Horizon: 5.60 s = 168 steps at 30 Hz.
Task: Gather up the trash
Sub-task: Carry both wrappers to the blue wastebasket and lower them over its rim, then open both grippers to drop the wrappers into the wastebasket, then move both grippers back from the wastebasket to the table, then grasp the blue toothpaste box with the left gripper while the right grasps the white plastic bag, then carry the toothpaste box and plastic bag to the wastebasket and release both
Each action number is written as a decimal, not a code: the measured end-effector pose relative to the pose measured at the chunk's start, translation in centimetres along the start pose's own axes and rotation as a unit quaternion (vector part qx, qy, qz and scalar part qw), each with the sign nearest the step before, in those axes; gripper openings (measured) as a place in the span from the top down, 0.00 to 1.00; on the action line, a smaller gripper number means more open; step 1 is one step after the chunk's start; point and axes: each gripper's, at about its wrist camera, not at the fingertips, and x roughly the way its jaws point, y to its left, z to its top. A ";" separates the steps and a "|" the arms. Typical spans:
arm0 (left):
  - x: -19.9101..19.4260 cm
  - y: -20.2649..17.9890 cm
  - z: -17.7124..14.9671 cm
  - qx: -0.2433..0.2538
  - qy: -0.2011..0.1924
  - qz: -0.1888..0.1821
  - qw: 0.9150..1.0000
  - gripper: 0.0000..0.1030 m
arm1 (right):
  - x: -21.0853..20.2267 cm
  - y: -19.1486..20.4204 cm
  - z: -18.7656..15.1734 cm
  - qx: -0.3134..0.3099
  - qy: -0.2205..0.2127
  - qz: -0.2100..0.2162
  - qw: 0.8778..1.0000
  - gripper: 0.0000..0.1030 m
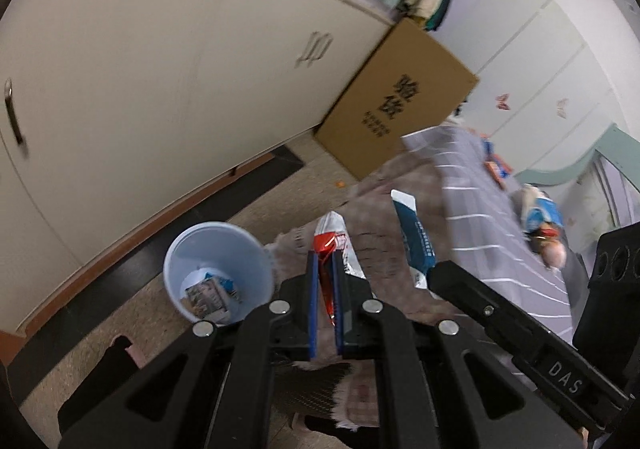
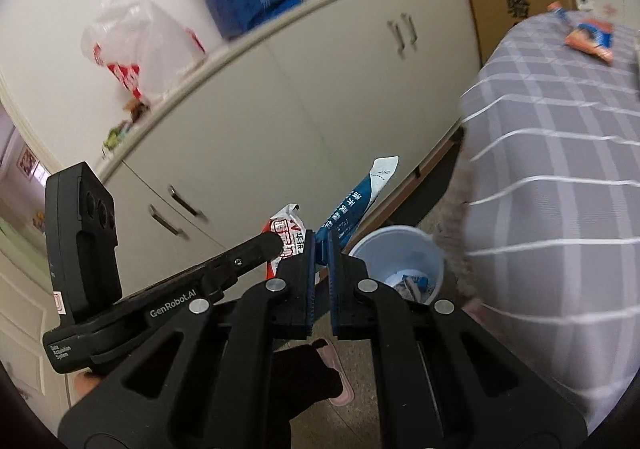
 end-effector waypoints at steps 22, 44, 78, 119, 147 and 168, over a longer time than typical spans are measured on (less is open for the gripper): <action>12.6 10.4 0.7 -0.036 0.085 0.105 0.990 0.94 | 16.2 -4.3 -0.5 -0.008 0.083 -0.063 0.995 0.47; 13.1 8.1 3.0 -0.031 0.062 0.123 0.990 0.45 | 13.6 -6.3 -0.3 0.036 0.039 -0.092 0.994 0.35; -4.8 -12.8 2.8 0.097 -0.081 0.058 0.990 0.33 | -13.0 -3.1 2.9 0.016 -0.153 -0.089 0.984 0.30; 11.3 -35.1 0.9 0.288 -0.056 0.023 0.956 0.92 | -21.7 -31.4 2.9 0.243 -0.159 -0.147 0.946 0.70; -4.2 -14.7 2.3 0.137 -0.106 0.021 0.985 0.92 | -15.6 -7.6 3.0 0.028 -0.143 -0.081 0.986 0.76; 1.6 8.1 2.6 -0.043 -0.035 0.130 0.990 0.93 | 8.7 2.7 0.5 -0.046 0.044 -0.007 0.998 0.76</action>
